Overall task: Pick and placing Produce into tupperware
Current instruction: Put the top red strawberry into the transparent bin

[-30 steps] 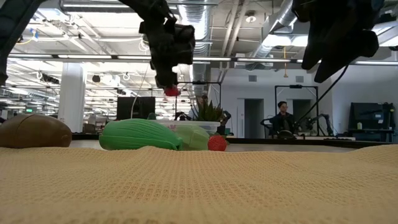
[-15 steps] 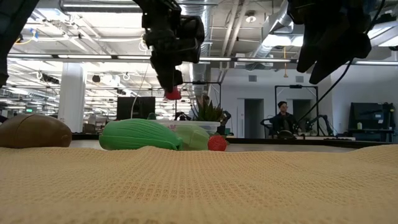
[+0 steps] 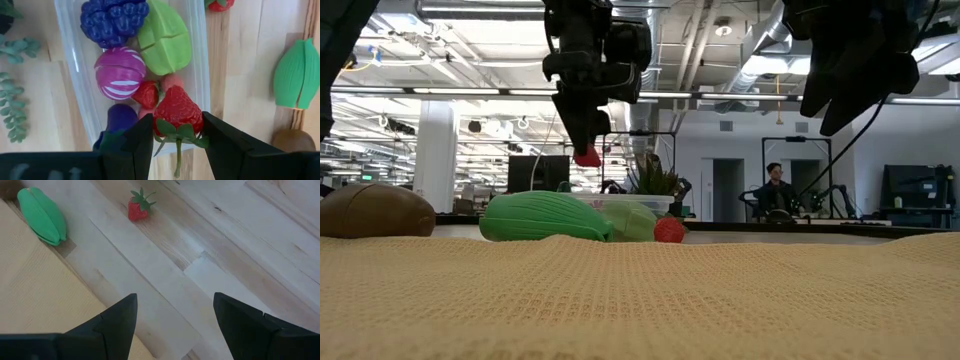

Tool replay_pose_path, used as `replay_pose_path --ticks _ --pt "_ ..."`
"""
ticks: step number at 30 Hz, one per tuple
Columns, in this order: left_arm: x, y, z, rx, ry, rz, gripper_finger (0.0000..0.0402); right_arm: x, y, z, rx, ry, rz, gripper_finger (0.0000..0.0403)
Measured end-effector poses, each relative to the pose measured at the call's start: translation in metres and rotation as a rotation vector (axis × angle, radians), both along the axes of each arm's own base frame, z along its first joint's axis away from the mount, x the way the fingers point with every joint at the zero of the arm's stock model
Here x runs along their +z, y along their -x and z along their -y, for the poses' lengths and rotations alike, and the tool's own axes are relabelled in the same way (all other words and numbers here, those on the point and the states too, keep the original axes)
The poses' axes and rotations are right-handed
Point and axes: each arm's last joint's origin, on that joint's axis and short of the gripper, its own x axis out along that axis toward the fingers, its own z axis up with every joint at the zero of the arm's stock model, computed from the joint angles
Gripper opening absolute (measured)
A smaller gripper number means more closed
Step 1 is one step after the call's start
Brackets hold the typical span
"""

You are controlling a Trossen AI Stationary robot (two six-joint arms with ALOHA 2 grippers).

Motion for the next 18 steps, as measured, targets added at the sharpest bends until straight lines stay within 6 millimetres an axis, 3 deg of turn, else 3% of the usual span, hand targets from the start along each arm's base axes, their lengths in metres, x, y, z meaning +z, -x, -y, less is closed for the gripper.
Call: replay_pose_path --ticks 11,18 --pt "-0.003 -0.003 0.017 -0.066 -0.056 -0.03 0.0144 0.0 0.0 0.0 0.001 0.0 0.0 0.0256" --pt "-0.028 0.005 0.025 -0.097 -0.085 -0.104 0.0144 0.0 0.0 0.0 0.001 0.001 0.0 0.0256"
